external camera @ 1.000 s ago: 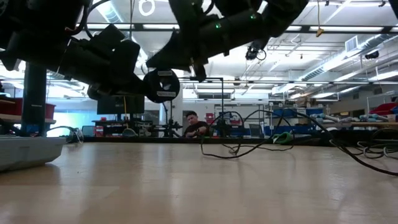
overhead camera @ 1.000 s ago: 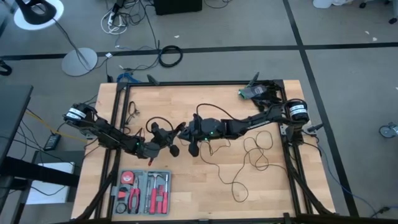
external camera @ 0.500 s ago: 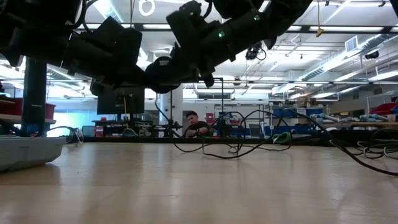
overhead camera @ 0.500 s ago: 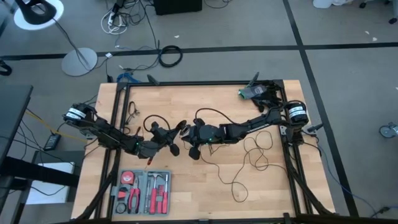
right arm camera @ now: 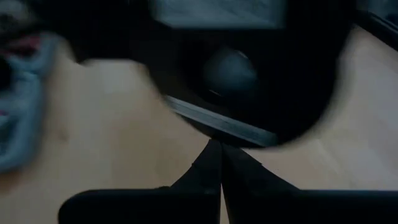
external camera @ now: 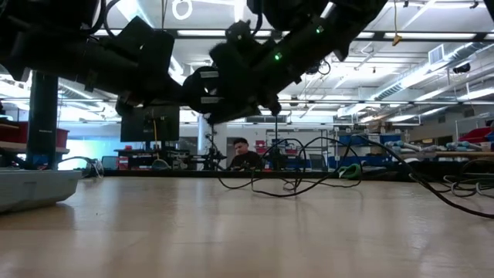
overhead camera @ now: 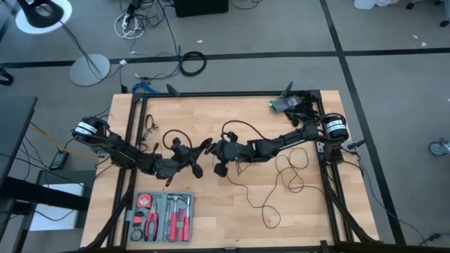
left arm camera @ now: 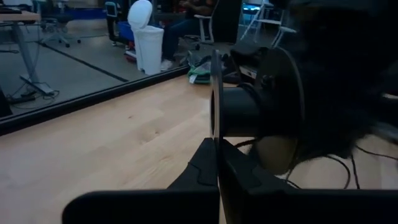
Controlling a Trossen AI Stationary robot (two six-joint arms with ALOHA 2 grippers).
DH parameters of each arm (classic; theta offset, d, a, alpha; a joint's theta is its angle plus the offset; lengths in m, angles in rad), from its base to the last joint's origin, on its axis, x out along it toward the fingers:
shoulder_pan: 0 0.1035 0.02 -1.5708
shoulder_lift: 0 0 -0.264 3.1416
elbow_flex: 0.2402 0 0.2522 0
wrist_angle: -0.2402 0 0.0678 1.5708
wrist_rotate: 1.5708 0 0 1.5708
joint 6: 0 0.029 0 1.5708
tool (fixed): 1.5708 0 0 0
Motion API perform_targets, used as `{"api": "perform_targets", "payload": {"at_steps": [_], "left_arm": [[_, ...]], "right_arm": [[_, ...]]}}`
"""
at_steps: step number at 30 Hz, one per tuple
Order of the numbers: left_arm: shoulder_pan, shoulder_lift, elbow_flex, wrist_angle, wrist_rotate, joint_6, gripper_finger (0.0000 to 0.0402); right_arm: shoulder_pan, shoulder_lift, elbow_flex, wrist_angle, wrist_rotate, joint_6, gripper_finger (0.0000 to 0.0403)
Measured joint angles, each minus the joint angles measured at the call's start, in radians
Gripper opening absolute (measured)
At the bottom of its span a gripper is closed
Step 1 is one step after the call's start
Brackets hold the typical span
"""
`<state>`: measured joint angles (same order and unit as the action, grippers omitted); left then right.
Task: Coil cords
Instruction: Coil the black wire onto the spool
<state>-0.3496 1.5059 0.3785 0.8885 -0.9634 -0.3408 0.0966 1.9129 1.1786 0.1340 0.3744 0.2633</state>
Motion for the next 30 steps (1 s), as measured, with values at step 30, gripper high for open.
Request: {"api": "perform_targets", "payload": {"at_steps": [30], "left_arm": [[-0.018, -0.001, -0.011, -0.088, -0.015, -0.008, 0.0000]], "right_arm": [[0.006, -0.006, -0.068, -0.118, 0.042, -0.023, 0.0070]]}}
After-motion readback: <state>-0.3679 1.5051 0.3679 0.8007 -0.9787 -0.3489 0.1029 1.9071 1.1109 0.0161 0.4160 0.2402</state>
